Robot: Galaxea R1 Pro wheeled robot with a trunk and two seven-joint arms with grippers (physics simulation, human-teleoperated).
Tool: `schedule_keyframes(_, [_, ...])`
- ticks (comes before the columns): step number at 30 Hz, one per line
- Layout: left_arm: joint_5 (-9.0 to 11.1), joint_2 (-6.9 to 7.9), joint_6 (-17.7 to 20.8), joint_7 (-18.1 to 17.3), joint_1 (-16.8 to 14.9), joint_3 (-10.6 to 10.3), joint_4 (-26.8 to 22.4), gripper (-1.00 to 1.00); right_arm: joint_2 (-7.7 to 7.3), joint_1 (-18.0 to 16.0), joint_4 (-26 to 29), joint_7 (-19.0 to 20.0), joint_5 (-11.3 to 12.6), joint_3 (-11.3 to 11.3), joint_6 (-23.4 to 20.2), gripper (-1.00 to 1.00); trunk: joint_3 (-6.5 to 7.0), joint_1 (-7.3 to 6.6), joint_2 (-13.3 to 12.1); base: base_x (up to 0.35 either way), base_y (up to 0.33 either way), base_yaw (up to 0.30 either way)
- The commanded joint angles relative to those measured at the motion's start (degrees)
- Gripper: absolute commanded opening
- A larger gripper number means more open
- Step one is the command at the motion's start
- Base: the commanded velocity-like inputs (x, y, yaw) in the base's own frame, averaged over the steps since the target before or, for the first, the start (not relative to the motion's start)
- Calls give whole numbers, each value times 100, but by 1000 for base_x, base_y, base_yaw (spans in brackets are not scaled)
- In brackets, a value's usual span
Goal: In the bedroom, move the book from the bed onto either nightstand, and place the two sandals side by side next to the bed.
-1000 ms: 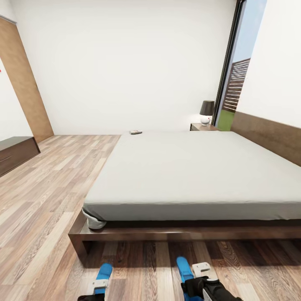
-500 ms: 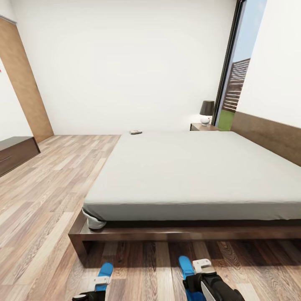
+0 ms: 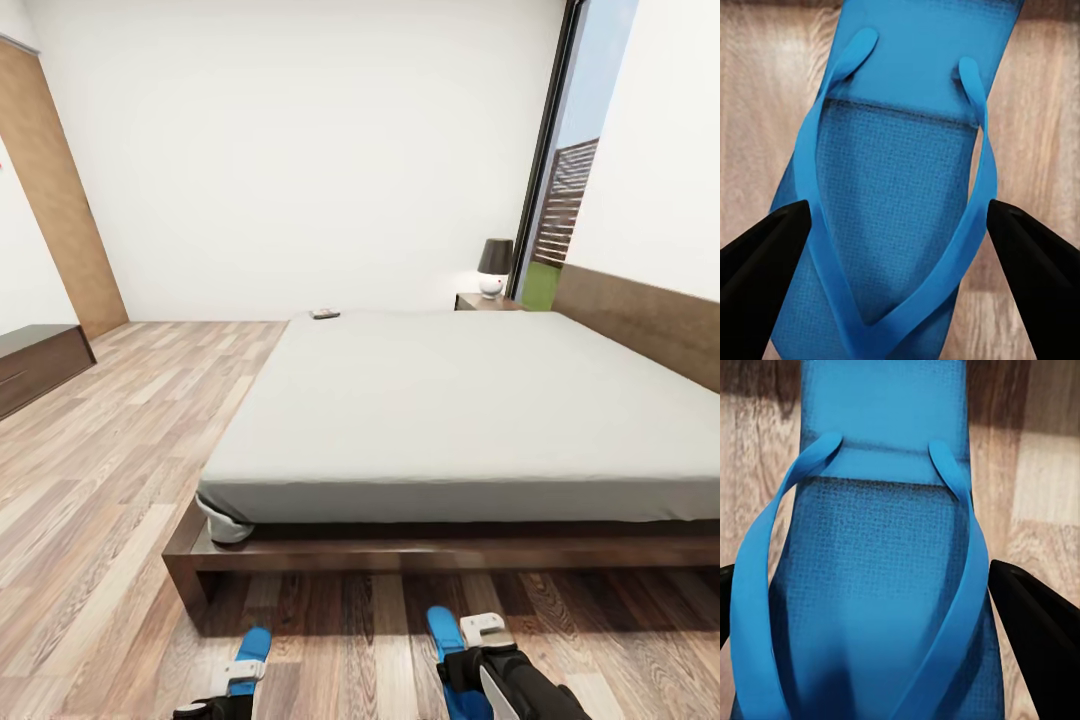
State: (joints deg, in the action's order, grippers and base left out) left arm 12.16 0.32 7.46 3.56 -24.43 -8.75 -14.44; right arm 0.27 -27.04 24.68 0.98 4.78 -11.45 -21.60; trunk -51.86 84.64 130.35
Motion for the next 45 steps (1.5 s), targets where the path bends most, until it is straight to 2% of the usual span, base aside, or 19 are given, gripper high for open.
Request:
schedule_keyframes(1, [59,6,30,39,0,-48,-18,-100,-7,-6,10,-8,49,-32,-30,-100,-24,21,44,0,0,0])
schedule_keyframes(4, [59,18,29,49,-2,-48,-21,-100,-12,-9,10,-2,49,-32,-34,-100,-78,87,164,0,0,0])
schedule_keyframes(11, [81,202,0,64,-40,-45,-34,-100,-34,-8,123,25,53,-43,-36,-100,-203,241,445,0,0,0])
schedule_keyframes(14, [83,237,-37,65,-83,-44,-35,-100,-23,-6,264,32,54,-49,-96,-100,-257,307,565,0,0,0])
schedule_keyframes(25, [65,274,-92,98,-154,-46,-95,-100,-26,-6,393,76,63,-56,-321,-100,-455,549,1006,0,0,0])
schedule_keyframes(32, [53,276,-97,94,-198,-48,-108,-100,-65,-3,396,421,52,-58,-342,-100,-580,702,1287,0,0,0])
schedule_keyframes(37, [47,276,-229,94,-209,-48,-111,-100,-67,-3,427,489,50,-64,-369,-100,-691,716,1295,0,0,0])
schedule_keyframes(40, [46,276,-259,99,-210,-48,-111,-100,-68,3,644,498,49,-76,-646,-100,-757,724,1299,0,0,0])
schedule_keyframes(45, [43,276,-352,101,-210,-48,-105,-100,-71,46,1574,506,55,-83,-1315,-100,-868,736,1306,0,0,0])
